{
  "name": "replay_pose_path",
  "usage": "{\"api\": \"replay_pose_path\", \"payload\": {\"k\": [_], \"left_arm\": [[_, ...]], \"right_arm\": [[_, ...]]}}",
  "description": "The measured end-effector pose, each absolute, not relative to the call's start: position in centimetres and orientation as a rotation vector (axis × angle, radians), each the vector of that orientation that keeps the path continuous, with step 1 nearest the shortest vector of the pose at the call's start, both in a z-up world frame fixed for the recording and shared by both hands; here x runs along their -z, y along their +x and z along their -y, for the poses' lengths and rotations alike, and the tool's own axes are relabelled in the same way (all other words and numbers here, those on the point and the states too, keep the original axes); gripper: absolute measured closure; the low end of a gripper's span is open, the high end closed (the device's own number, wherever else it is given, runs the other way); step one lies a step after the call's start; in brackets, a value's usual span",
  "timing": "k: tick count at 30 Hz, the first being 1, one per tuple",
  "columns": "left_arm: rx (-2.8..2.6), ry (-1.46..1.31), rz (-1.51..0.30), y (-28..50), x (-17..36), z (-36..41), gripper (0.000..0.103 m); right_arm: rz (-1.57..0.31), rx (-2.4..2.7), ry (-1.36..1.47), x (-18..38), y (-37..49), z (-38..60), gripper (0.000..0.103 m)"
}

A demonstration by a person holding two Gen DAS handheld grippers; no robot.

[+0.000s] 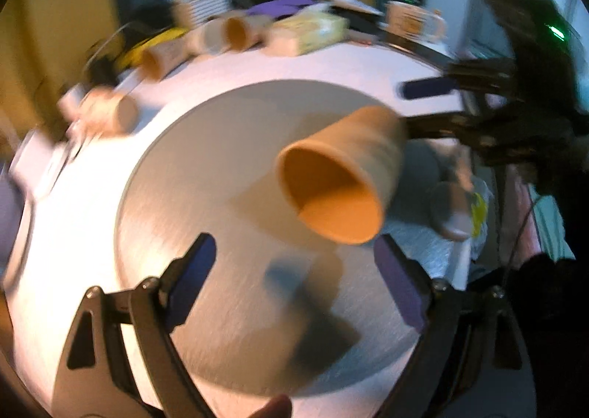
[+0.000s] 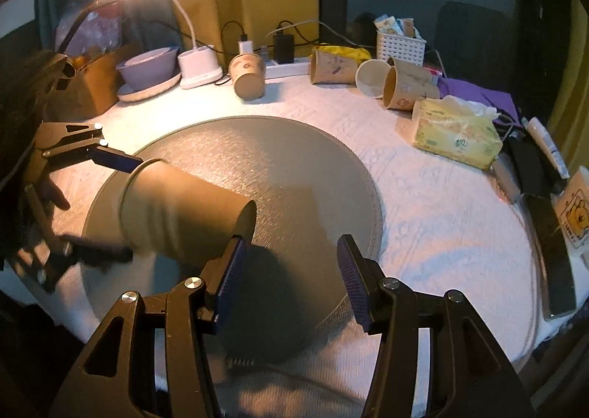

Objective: Flip cup upright
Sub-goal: 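Grasp the tan cup with the right gripper while the left gripper releases it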

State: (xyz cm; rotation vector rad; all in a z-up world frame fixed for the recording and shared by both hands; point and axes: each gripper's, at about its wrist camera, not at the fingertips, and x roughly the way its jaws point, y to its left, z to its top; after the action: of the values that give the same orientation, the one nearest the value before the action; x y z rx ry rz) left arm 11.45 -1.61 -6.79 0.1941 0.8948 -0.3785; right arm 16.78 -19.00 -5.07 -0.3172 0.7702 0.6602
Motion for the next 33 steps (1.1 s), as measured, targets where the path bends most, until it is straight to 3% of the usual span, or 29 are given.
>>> {"api": "replay_pose_path", "payload": {"k": [17, 20, 33], "left_arm": [[0.238, -0.238, -0.672, 6.8, 6.1, -7.8, 0.014], [0.257, -0.277, -0.641, 6.4, 6.1, -8.4, 0.014], [0.197, -0.387, -0.597, 5.8, 6.3, -11.1, 0.014]], "right_arm": [[-0.778, -0.864, -0.661, 2.9, 12.5, 11.8, 0.049], [-0.792, -0.885, -0.698, 3.1, 13.0, 10.1, 0.027], [-0.899, -0.898, -1.030, 5.4, 15.3, 3.6, 0.027]]}}
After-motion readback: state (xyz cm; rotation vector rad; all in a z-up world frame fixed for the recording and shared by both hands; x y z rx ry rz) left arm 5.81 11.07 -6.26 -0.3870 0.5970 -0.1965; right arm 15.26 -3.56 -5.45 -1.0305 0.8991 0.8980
